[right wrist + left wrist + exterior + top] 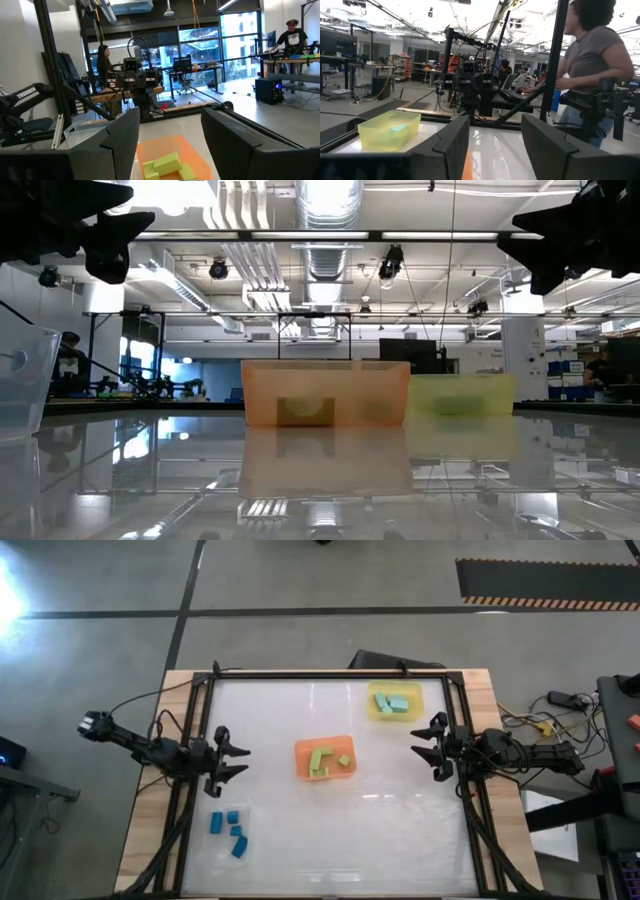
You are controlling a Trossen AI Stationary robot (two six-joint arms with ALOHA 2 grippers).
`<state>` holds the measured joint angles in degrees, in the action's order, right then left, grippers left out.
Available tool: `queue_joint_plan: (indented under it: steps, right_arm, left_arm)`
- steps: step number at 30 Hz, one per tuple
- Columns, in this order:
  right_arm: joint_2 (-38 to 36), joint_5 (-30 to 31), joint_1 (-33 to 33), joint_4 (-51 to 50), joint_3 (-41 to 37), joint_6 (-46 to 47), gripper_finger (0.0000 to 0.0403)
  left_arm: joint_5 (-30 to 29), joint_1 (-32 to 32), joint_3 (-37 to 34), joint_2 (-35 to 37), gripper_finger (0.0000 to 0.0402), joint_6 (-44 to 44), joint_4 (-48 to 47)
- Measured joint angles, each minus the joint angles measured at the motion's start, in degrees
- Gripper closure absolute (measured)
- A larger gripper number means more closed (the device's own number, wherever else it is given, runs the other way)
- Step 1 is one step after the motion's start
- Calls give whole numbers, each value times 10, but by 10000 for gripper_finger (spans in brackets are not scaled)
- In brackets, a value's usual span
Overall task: Sort & place blocks by color
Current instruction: Return to Home Position
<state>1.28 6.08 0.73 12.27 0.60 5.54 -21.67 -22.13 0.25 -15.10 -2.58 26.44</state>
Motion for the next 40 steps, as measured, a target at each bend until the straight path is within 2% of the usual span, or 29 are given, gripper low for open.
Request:
queue_joint_plan:
  steps: [40]
  right_arm:
    - [0, 0, 0, 0, 2, 0, 200]
  left_arm:
    - [0, 0, 0, -13, 237, 0, 0]
